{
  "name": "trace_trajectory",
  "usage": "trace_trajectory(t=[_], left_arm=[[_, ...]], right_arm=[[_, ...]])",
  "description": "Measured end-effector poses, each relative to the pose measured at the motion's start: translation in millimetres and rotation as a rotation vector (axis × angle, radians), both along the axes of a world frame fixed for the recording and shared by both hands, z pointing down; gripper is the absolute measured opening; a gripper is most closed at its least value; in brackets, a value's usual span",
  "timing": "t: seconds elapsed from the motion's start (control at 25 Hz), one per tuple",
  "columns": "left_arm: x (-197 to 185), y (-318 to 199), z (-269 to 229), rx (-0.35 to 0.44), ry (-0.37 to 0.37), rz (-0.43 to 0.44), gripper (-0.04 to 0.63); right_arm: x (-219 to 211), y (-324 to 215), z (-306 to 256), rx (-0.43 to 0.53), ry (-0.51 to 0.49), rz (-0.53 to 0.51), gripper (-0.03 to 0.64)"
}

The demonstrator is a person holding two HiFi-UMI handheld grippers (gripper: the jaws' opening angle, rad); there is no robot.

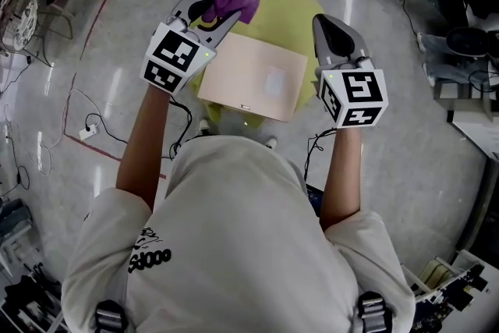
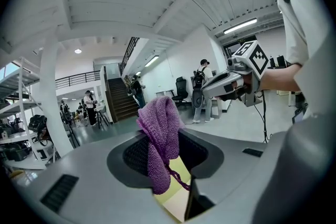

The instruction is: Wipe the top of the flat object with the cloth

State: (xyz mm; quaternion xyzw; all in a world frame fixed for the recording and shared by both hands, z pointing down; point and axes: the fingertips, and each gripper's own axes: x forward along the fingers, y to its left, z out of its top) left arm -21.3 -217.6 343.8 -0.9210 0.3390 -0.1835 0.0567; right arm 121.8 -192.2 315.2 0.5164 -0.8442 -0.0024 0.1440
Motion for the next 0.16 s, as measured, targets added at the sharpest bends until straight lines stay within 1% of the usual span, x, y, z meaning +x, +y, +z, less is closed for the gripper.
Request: trace_trajectory(t=[0.16], left_arm=[[2.6, 5.3, 3.1, -0.016, -0.004, 0.000, 0.134]], right_arm=[[1.7, 4.8, 3.6, -0.012, -0.004, -0.006, 0.009]])
